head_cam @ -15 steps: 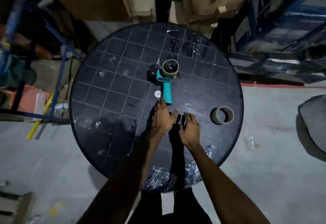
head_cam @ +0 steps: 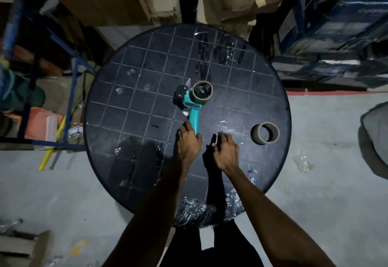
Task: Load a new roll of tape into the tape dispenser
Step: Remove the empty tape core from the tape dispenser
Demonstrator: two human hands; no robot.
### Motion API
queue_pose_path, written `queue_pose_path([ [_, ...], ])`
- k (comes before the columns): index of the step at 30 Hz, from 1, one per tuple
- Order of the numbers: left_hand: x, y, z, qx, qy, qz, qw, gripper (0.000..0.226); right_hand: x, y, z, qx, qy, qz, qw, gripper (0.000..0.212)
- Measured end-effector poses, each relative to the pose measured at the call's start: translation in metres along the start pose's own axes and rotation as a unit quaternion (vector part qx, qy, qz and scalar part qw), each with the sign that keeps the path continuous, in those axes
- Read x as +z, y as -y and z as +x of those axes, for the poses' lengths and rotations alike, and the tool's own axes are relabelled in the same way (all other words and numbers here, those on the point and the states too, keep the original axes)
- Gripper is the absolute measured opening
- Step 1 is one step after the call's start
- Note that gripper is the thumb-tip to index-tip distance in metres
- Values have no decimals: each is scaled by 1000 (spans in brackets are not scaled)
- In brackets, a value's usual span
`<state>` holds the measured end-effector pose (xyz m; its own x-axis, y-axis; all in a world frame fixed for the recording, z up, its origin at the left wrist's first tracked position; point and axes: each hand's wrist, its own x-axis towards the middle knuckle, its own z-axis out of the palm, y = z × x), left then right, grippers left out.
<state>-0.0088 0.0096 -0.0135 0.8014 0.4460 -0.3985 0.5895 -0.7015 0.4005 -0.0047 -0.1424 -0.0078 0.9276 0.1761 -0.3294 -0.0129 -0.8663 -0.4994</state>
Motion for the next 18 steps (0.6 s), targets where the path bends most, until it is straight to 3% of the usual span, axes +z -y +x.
queue_pose_path([
  [10, 3, 78, -96, 29, 79, 81, 993, 73, 3, -1, -66, -1, 34, -3, 999, 59],
  [14, -7, 103, -109, 57, 94, 105, 988, 76, 4, -2, -86, 17, 24, 26, 999, 79],
  [18, -23, 122, -106, 101, 115, 121, 981, 77, 6, 4, -99, 20, 35, 44, 998, 77],
])
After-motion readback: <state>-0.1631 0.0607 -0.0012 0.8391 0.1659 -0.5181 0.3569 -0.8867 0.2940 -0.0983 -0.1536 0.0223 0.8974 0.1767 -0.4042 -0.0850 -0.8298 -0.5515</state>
